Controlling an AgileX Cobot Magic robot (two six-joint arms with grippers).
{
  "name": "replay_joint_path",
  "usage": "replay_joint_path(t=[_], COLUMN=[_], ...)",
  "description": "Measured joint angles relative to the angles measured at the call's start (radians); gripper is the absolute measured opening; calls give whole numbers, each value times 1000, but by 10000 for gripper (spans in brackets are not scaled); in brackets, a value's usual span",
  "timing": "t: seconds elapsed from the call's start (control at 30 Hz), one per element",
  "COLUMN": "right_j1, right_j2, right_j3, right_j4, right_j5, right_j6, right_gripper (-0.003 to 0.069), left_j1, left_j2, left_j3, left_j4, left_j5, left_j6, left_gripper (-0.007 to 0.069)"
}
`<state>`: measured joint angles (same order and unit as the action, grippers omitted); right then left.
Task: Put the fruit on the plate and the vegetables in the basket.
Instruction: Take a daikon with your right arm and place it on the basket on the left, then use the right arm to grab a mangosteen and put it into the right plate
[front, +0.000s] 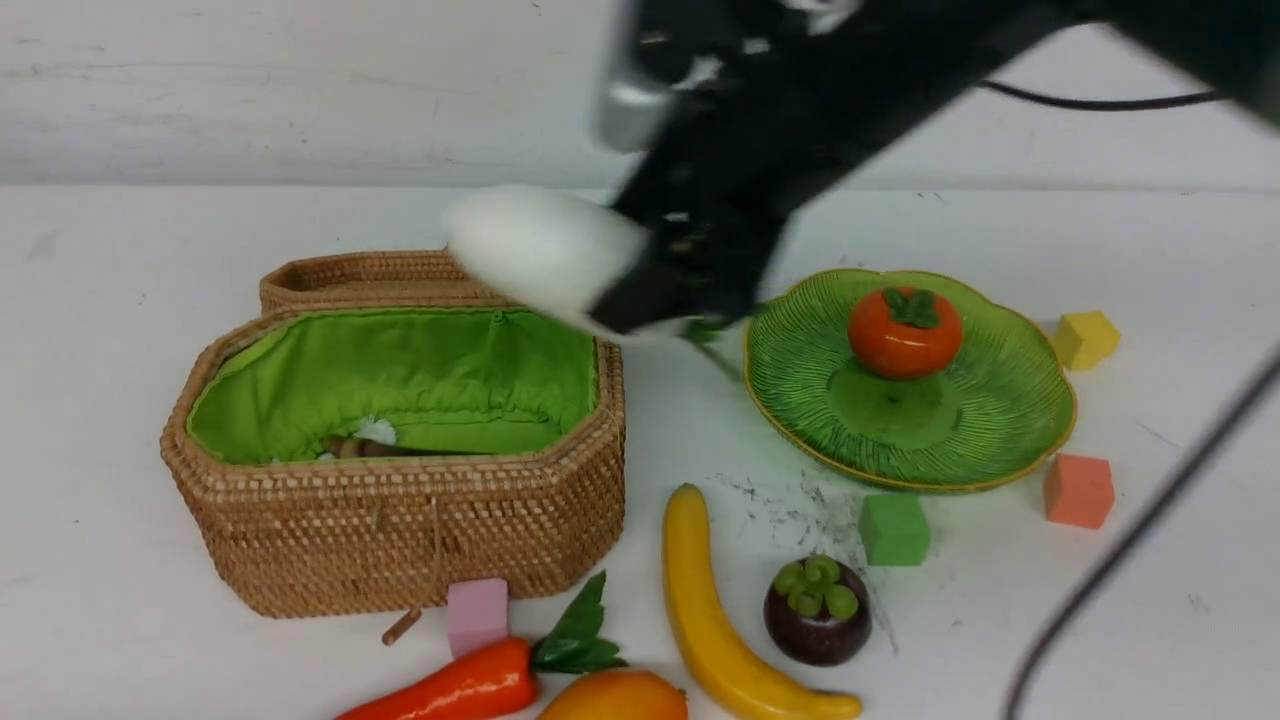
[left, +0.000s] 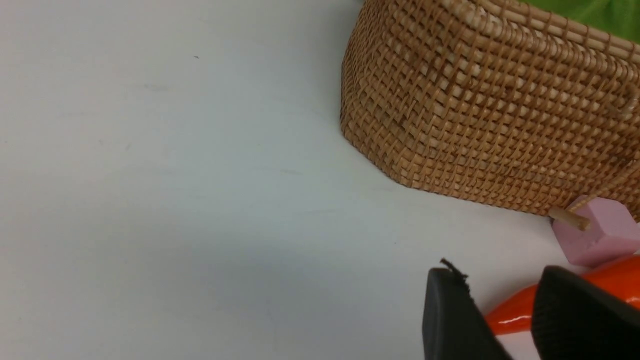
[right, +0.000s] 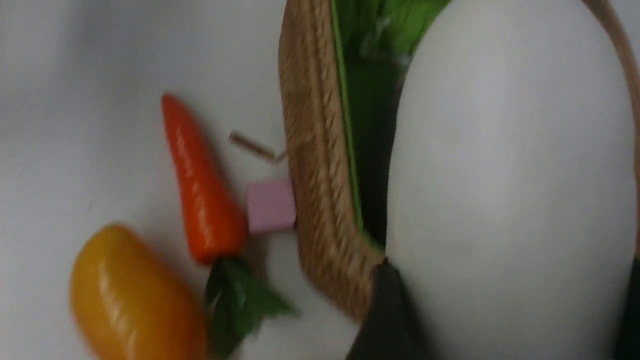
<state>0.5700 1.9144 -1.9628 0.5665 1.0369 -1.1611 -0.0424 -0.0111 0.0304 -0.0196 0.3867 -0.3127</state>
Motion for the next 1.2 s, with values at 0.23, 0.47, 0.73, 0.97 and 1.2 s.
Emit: replay_joint_path(t=[0.23,0.47,0.73,0.97,1.2], right_j1=[98,104,53,-64,-75], right_j2=[191,210,135,-135,-294], right_j3=[-74,-78,-77,108,519], right_j4=[3,3,3,2,-203], right_j5=[-210,-224,-206,-115,-93], right_j6=[0,111,344,512,759], right_gripper=[532,601,664,533,524], left_j1=[0,0,0,0,0], left_j2=[0,0,0,0,0], left_j3=[0,0,0,0,0], left_j4=[0,0,0,0,0], left_j5=[0,0,0,0,0], left_j6=[0,0,0,0,0], left_gripper=[239,239,239,239,239])
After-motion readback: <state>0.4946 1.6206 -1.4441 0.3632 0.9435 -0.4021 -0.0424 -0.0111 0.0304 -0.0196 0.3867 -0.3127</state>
